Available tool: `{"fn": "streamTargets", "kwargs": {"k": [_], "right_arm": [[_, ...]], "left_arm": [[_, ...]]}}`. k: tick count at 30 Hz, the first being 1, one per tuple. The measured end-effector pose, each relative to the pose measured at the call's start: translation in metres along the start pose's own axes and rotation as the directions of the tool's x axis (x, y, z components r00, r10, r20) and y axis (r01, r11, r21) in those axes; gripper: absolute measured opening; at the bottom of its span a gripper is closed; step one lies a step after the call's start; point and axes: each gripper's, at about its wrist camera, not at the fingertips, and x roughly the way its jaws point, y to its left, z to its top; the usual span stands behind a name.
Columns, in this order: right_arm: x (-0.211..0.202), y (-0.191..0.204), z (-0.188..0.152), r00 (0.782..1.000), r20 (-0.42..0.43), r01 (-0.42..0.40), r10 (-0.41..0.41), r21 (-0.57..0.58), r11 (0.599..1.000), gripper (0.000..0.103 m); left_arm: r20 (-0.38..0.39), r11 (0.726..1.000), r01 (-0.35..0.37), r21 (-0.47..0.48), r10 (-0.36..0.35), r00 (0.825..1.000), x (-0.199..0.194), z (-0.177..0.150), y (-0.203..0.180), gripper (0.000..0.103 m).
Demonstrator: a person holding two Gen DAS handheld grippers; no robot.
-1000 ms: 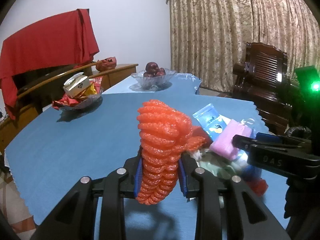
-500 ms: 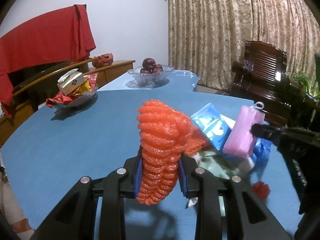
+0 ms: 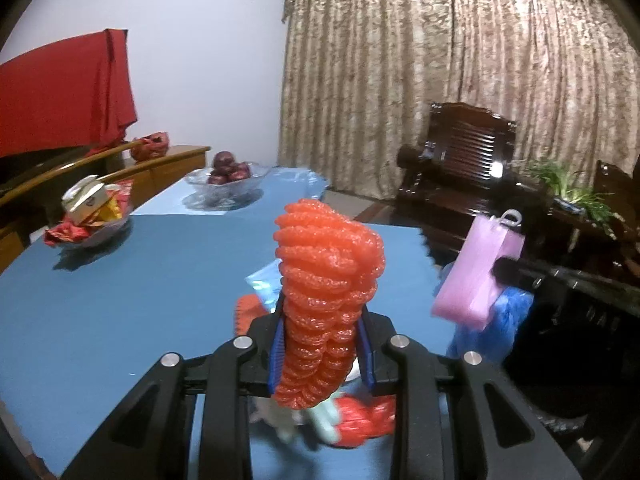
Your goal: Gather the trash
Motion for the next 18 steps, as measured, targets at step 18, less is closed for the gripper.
{"fn": "streamTargets", "kwargs": {"k": [18], "right_arm": [[0.109,0.057,0.022,0.972,-0.133,-0.199,0.195,-0.012,0.980,0.010]], "left_arm": [[-0.054,0.986,-0.159,-0.049,0.157,0.986,0.015,-0.014,0.066,0.030]]}}
